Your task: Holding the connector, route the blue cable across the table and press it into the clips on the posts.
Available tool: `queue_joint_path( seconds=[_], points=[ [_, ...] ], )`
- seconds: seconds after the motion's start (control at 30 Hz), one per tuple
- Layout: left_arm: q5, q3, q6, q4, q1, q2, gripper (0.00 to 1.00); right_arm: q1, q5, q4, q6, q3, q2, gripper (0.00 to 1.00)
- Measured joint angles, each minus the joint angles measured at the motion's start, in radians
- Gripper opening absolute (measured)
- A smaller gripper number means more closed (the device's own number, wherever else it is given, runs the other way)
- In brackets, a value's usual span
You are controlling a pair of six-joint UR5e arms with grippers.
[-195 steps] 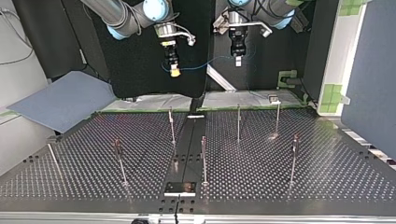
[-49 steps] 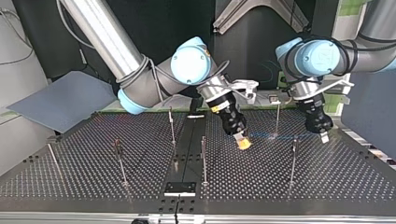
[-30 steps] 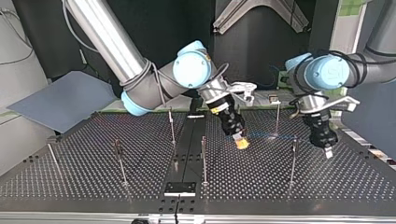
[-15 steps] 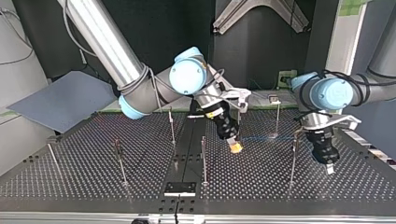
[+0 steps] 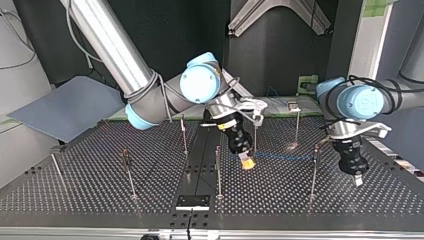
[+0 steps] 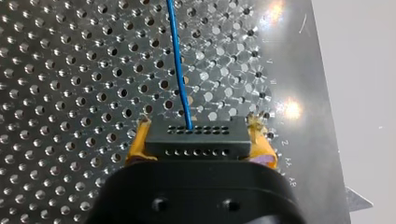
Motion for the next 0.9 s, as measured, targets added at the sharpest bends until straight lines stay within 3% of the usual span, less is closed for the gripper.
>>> queue_joint_path(
  seconds=[0.1,0.17,0.2,0.23,0.27,0.3,0.33,0.37,0.4,0.43,0.7,0.9],
  points=[
    [0.004,0.000,-0.010,-0.001,0.001,0.000,0.00,0.000,0.000,0.000,0.000,0.000,0.000,0.00],
    [0.008,-0.001,-0.014,-0.001,0.000,0.000,0.18,0.000,0.000,0.001,0.000,-0.001,0.000,0.00],
    [0.010,-0.001,-0.017,-0.001,-0.001,0.000,0.18,0.000,-0.001,0.001,0.000,-0.001,0.000,0.00],
    [0.010,-0.001,-0.020,-0.002,-0.001,0.000,0.41,0.000,-0.001,0.001,0.000,-0.001,0.000,0.00],
    [0.010,-0.001,-0.024,-0.006,-0.002,0.000,0.55,0.000,-0.001,0.001,0.000,-0.001,0.000,0.00],
    [0.008,-0.002,-0.028,-0.010,-0.003,0.000,0.55,-0.001,0.000,0.002,0.001,-0.001,0.000,0.00],
    [0.005,-0.003,-0.032,-0.015,-0.005,0.000,0.77,-0.001,0.001,0.002,0.001,-0.001,0.000,0.00],
    [0.001,-0.003,-0.035,-0.021,-0.006,0.000,0.93,-0.001,0.002,0.003,0.001,-0.001,0.000,0.00],
    [-0.006,-0.004,-0.036,-0.028,-0.009,0.000,0.93,-0.001,0.004,0.004,0.002,-0.001,0.000,0.00],
    [-0.012,-0.005,-0.036,-0.035,-0.011,0.001,1.00,-0.001,0.005,0.004,0.001,-0.001,0.000,0.00],
    [-0.075,-0.008,-0.046,-0.105,-0.027,0.012,1.00,-0.001,0.023,0.008,-0.003,-0.001,0.000,0.00],
    [-0.069,-0.042,-0.061,-0.159,-0.028,0.056,1.00,-0.001,0.026,0.013,-0.005,-0.001,0.000,0.00]
  ],
)
